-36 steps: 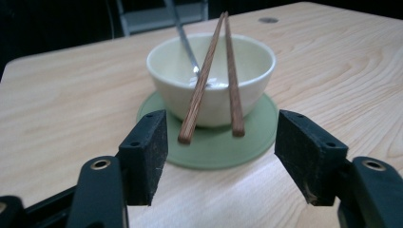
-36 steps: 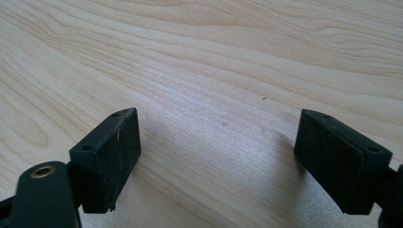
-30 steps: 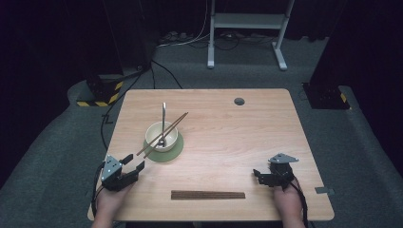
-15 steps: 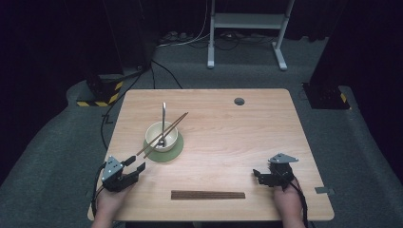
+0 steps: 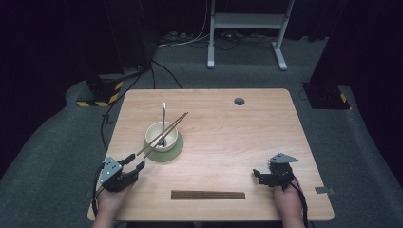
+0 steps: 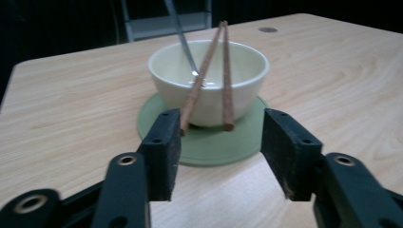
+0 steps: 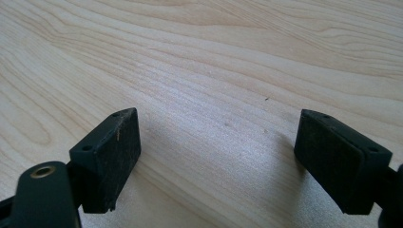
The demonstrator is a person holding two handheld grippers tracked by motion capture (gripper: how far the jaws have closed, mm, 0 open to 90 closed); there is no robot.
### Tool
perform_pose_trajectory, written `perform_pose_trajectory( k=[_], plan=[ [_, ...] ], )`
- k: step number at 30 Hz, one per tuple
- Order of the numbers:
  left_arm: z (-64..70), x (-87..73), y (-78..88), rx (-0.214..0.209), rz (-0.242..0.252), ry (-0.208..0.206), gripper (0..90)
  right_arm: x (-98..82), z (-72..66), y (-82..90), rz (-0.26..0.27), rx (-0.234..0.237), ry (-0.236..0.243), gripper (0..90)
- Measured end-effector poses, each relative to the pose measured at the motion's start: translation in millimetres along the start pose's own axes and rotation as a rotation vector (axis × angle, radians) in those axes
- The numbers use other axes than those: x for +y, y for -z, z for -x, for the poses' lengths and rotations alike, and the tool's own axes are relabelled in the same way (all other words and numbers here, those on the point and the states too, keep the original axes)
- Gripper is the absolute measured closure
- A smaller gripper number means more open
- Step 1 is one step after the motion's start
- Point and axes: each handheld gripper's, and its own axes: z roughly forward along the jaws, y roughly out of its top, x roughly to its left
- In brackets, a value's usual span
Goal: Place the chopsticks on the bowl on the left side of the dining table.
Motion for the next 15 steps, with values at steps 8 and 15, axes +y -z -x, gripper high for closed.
perform_pose_trajectory(
  k=[8,15],
  plan=[
    [-0.2,0.9,-24.0,0.026,-0.049,0.021,39.7,-0.1,-0.2,0.1,0.000,-0.001,-0.001,15.6],
    [6.9,1.8,-29.7,0.030,-0.068,-0.012,53.7,-0.1,-0.3,0.0,0.000,-0.001,-0.002,15.6]
  ],
)
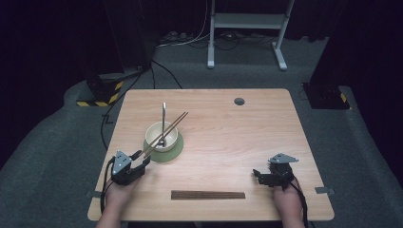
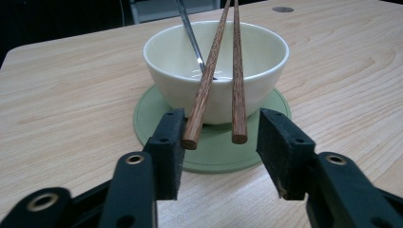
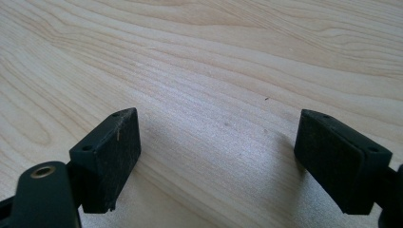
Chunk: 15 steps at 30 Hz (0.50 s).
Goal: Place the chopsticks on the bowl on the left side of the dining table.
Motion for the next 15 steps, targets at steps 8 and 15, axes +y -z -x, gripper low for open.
perform_pose_trajectory(
  k=[8,15],
  plan=[
    [3.0,0.2,-1.3,0.004,0.000,-0.038,65.5,0.0,0.0,0.0,0.000,0.000,0.000,15.6],
    [4.2,0.2,-1.7,-0.012,0.006,-0.045,74.6,0.0,0.0,0.1,0.000,0.000,-0.001,15.6]
  ],
)
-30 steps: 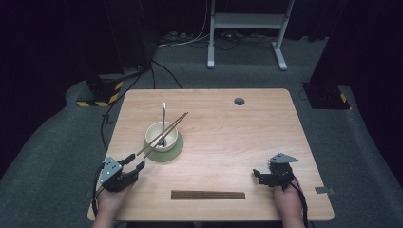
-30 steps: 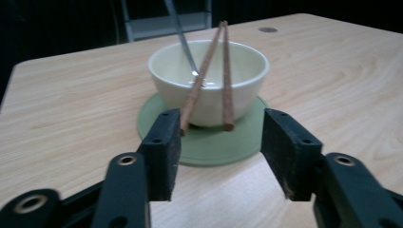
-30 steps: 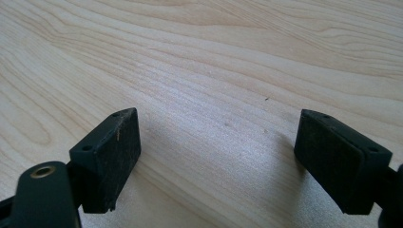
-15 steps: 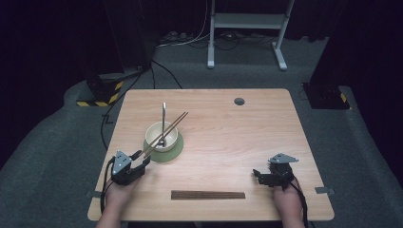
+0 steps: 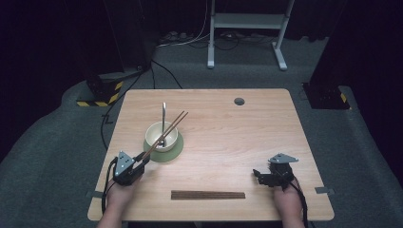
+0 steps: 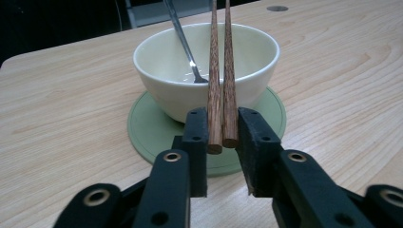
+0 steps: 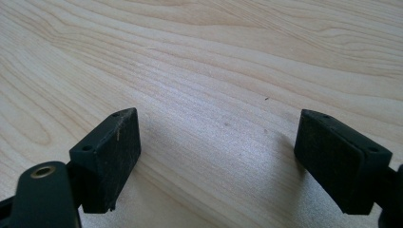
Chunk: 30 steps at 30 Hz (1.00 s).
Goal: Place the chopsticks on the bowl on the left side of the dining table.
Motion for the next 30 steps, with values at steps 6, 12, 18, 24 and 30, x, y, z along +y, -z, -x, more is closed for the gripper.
perform_pose_trajectory(
  k=[6,12,18,24,30],
  plan=[
    [0.9,0.0,0.8,-0.032,0.002,-0.001,76.1,0.0,-0.1,0.0,0.000,0.000,0.000,15.6],
    [6.7,-0.9,6.4,-0.084,0.015,-0.019,76.2,0.0,-0.1,0.0,0.000,-0.001,0.000,15.6],
    [9.9,-2.1,10.5,-0.103,0.014,-0.021,76.2,0.0,-0.1,0.1,0.000,-0.001,0.001,15.7],
    [9.5,-2.9,10.2,-0.116,0.014,-0.037,76.2,0.0,-0.1,0.0,0.000,0.000,0.001,15.6],
    [10.2,-3.1,10.0,-0.113,0.008,-0.025,76.0,0.0,-0.1,0.0,0.000,0.001,0.001,15.7]
  ],
)
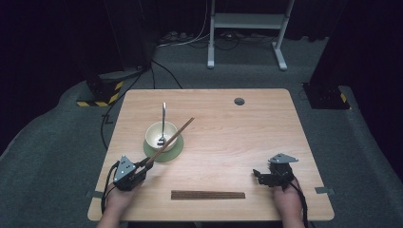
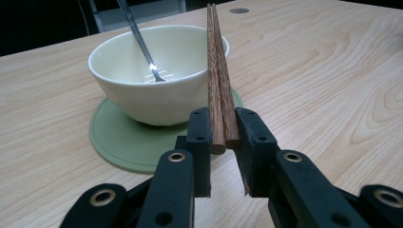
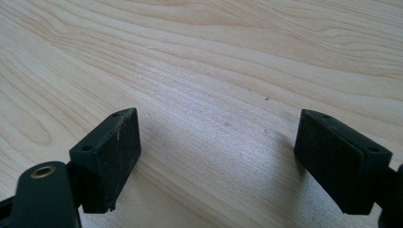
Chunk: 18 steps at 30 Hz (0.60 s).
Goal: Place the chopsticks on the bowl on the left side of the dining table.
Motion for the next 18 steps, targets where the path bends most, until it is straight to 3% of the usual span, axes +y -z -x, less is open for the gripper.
perform_pose_trajectory(
  k=[10,17,18],
  plan=[
    [-0.1,-0.2,0.1,0.005,-0.005,-0.001,68.8,0.1,0.2,0.0,0.001,-0.001,0.003,15.6],
    [-0.6,-0.2,-1.4,0.056,-0.006,-0.005,64.0,0.1,0.3,0.0,0.001,0.000,0.003,15.6],
    [-0.6,-0.2,-1.5,0.058,-0.003,0.009,63.7,0.1,0.2,0.0,0.001,-0.001,0.004,15.6]
  ],
)
